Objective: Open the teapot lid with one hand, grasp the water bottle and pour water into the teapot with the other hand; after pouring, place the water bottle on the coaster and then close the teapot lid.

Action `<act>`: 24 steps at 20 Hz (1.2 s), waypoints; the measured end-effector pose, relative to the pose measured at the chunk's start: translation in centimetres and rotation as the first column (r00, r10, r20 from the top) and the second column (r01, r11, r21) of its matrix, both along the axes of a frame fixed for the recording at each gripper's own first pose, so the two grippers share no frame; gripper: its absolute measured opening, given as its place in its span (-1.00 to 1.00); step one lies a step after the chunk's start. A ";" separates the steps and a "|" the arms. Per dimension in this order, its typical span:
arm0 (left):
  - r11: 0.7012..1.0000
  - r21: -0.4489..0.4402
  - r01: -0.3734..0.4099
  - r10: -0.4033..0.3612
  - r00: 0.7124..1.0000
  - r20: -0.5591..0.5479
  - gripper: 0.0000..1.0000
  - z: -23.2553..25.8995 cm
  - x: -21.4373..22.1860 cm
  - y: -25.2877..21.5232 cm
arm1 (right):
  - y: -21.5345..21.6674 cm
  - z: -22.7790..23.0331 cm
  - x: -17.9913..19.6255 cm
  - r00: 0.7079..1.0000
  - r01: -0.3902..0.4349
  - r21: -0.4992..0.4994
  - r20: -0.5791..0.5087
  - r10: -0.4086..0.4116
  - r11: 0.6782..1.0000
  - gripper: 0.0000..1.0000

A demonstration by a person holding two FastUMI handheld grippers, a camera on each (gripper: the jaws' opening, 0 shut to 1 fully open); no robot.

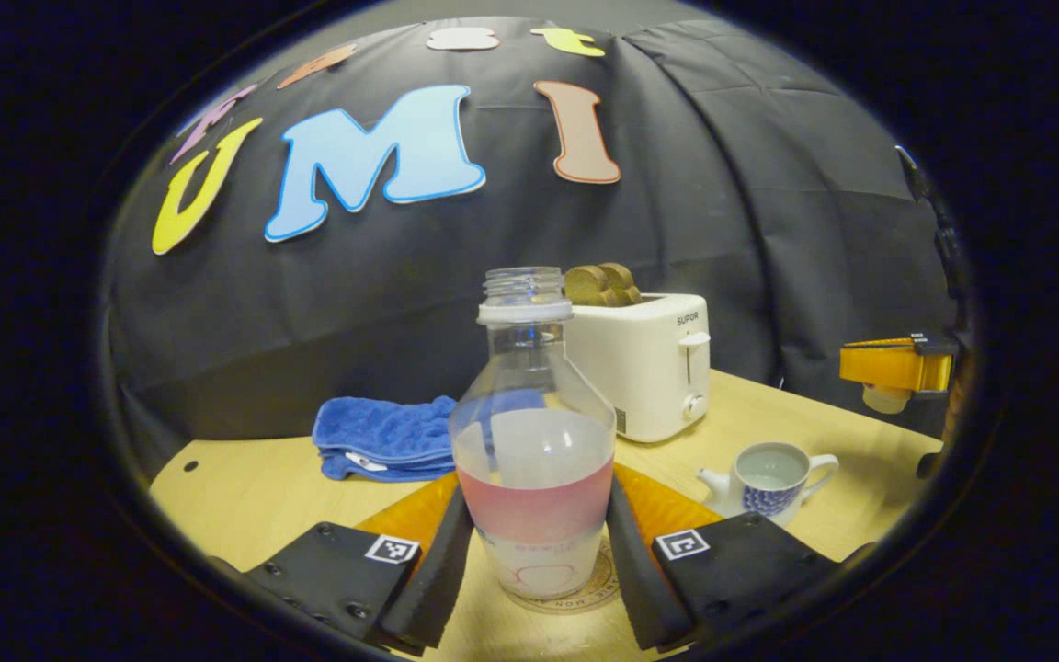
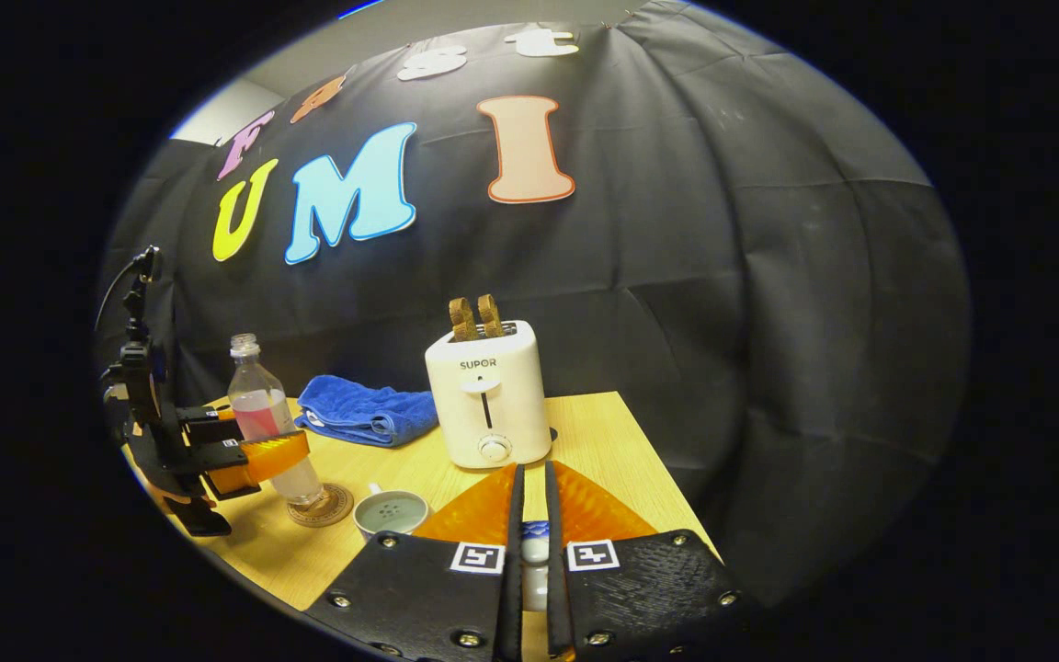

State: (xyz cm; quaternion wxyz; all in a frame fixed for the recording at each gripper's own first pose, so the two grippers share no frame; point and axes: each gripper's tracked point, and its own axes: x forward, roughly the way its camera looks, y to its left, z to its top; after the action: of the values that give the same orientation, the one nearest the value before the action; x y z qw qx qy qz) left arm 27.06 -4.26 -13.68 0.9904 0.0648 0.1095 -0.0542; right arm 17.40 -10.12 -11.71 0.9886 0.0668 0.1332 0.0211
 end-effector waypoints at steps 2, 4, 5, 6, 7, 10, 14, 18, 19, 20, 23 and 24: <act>1.000 0.012 -0.003 0.003 1.000 0.000 0.70 -0.3 0.5 0.1 | 0.2 0.0 0.0 1.000 -0.007 -0.005 -0.001 0.007 1.000 -0.79; 1.000 -0.006 0.013 -0.013 1.000 0.001 0.72 -0.5 0.5 -0.6 | 0.5 0.0 -0.1 1.000 -0.014 -0.010 -0.001 0.014 1.000 -0.79; 1.000 0.002 0.010 -0.010 1.000 0.000 0.72 -0.6 0.5 -0.6 | 0.6 0.0 -0.1 1.000 -0.017 -0.012 0.000 0.017 1.000 -0.79; 1.000 0.002 0.013 -0.013 1.000 0.003 0.72 -0.5 0.6 -0.6 | 0.7 0.0 0.0 1.000 -0.019 -0.015 -0.001 0.019 1.000 -0.79; 1.000 -0.002 0.011 -0.011 1.000 0.005 0.73 -0.4 0.7 -0.6 | 0.7 0.0 -0.1 1.000 -0.021 -0.018 0.000 0.021 1.000 -0.70; 1.000 -0.013 0.007 -0.007 1.000 -0.011 0.84 -1.0 0.5 -0.6 | 0.9 0.0 0.0 1.000 -0.025 -0.018 0.001 0.025 1.000 -0.70; 0.999 -0.034 -0.006 0.005 1.000 -0.015 1.00 -1.2 0.4 -0.3 | 1.2 0.3 -0.1 0.999 -0.033 -0.014 0.011 0.033 0.999 -0.79; 0.998 -0.050 -0.028 0.027 1.000 -0.015 1.00 -0.8 -0.1 0.3 | 2.6 1.4 -0.2 0.997 -0.067 0.004 0.046 0.067 0.998 -0.79; 0.998 -0.049 -0.035 0.034 0.999 -0.020 1.00 -0.9 -0.3 0.4 | 3.4 1.8 -0.3 0.994 -0.089 0.016 0.057 0.088 0.996 -0.79; 0.998 -0.056 -0.040 0.038 0.999 -0.026 1.00 -0.8 -0.6 0.5 | 4.1 2.1 -0.3 0.992 -0.108 0.021 0.070 0.106 0.994 -0.79; 0.994 -0.092 -0.055 0.051 0.997 -0.053 1.00 -0.9 -1.7 0.9 | 6.0 2.8 0.5 0.986 -0.147 0.023 0.087 0.144 0.989 -0.79; 0.992 -0.113 -0.055 0.049 0.997 -0.057 1.00 -0.9 -2.2 1.0 | 6.9 2.9 0.9 0.982 -0.168 0.031 0.090 0.165 0.985 -0.79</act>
State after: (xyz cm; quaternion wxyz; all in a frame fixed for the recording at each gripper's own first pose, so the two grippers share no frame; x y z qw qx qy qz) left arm 24.81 -3.23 -14.56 0.9902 0.0038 0.1348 -0.0363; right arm 18.26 -3.21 -8.80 0.9868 0.0735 0.0946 0.1093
